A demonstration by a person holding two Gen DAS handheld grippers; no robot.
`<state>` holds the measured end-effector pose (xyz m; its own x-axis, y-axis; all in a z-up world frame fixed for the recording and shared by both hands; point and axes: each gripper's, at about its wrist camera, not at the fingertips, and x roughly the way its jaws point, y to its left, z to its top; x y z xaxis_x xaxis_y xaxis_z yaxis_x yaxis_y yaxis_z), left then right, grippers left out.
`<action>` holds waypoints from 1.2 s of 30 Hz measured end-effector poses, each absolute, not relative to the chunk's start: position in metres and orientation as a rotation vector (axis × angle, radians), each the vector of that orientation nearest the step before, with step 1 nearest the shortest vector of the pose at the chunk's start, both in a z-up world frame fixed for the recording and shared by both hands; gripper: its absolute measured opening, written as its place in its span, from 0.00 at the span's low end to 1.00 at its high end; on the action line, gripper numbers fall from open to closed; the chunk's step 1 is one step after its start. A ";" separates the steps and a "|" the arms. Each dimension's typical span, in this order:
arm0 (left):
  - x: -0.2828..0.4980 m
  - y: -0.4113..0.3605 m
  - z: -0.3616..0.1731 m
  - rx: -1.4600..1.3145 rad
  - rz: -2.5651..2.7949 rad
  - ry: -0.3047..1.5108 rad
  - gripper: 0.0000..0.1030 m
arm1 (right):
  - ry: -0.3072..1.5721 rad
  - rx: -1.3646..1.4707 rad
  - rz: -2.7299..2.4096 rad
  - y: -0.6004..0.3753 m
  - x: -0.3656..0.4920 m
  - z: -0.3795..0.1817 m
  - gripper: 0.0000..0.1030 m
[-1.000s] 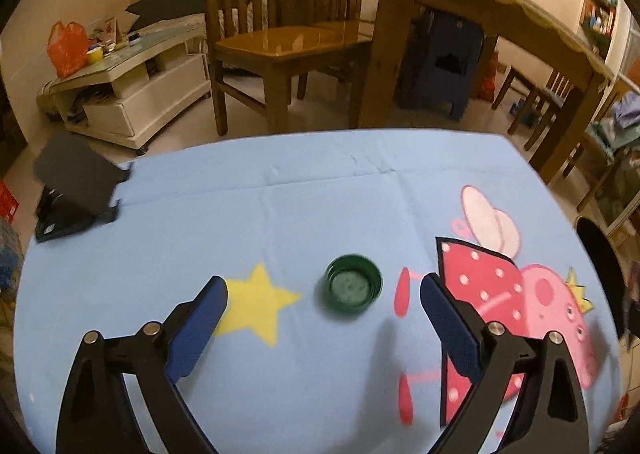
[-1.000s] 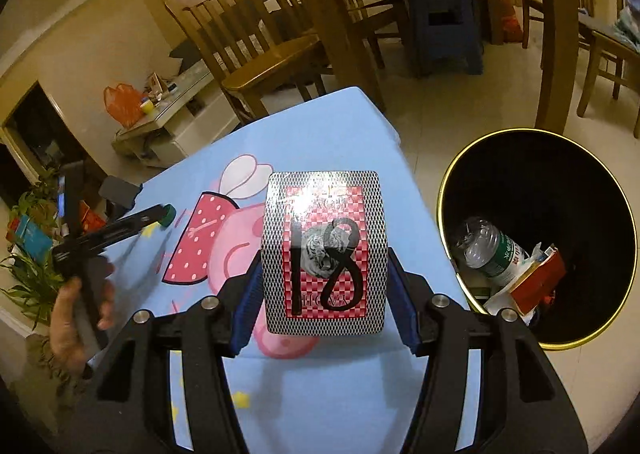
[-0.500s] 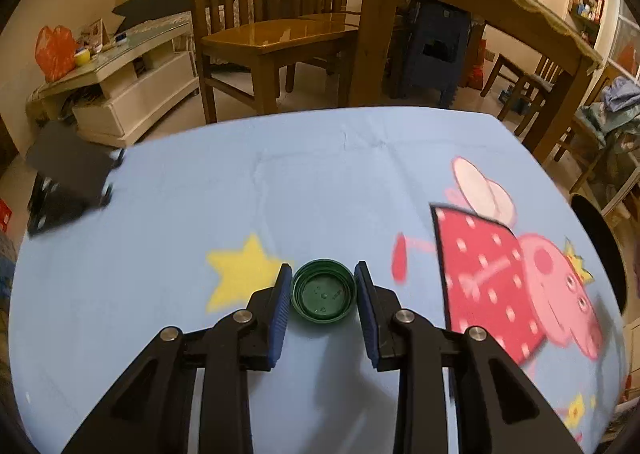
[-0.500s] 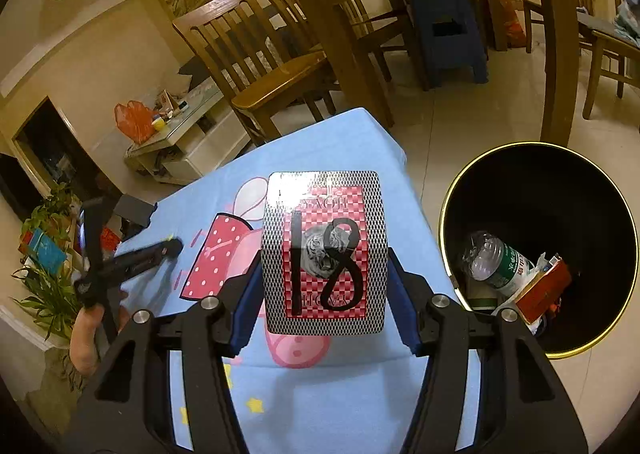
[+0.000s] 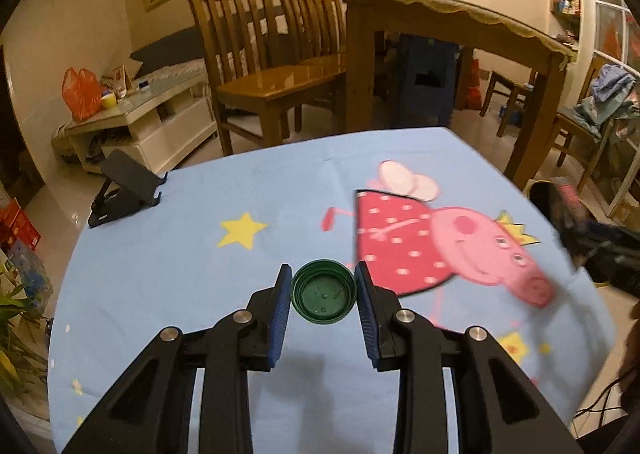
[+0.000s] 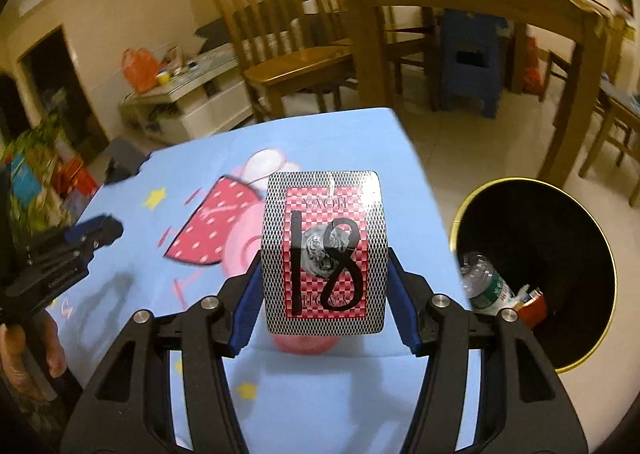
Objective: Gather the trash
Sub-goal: 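Carry the card and cap over the black bin and release both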
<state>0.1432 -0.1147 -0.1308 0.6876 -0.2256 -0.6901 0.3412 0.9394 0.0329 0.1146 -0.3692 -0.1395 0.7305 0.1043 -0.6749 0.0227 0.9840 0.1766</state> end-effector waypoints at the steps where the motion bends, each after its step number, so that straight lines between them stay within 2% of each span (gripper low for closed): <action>1: 0.137 -0.120 -0.128 0.169 -0.323 0.741 0.29 | 0.746 0.165 0.067 -0.365 0.114 -0.139 0.54; 8: 0.117 -0.141 -0.120 0.202 -0.347 0.716 0.29 | 0.747 0.108 0.068 -0.357 0.107 -0.138 0.54; 13: 0.110 -0.162 -0.117 0.221 -0.370 0.703 0.29 | 0.785 0.152 -0.094 -0.414 0.108 -0.147 0.54; 22: 0.106 -0.208 -0.120 0.268 -0.431 0.696 0.29 | 0.724 0.275 -0.310 -0.503 0.106 -0.139 0.54; 27: 0.107 -0.235 -0.127 0.296 -0.467 0.710 0.29 | 0.792 0.345 -0.377 -0.543 0.121 -0.159 0.55; 28: 0.107 -0.242 -0.128 0.303 -0.480 0.712 0.29 | 0.817 0.373 -0.381 -0.549 0.125 -0.167 0.62; 29: 0.108 -0.247 -0.129 0.309 -0.488 0.712 0.29 | 0.843 0.424 -0.361 -0.557 0.127 -0.177 0.84; 30: 0.108 -0.255 -0.130 0.316 -0.498 0.711 0.29 | 0.858 0.465 -0.359 -0.564 0.126 -0.185 0.92; 36: 0.109 -0.304 -0.130 0.340 -0.591 0.714 0.29 | 0.819 0.590 -0.522 -0.600 0.102 -0.181 0.95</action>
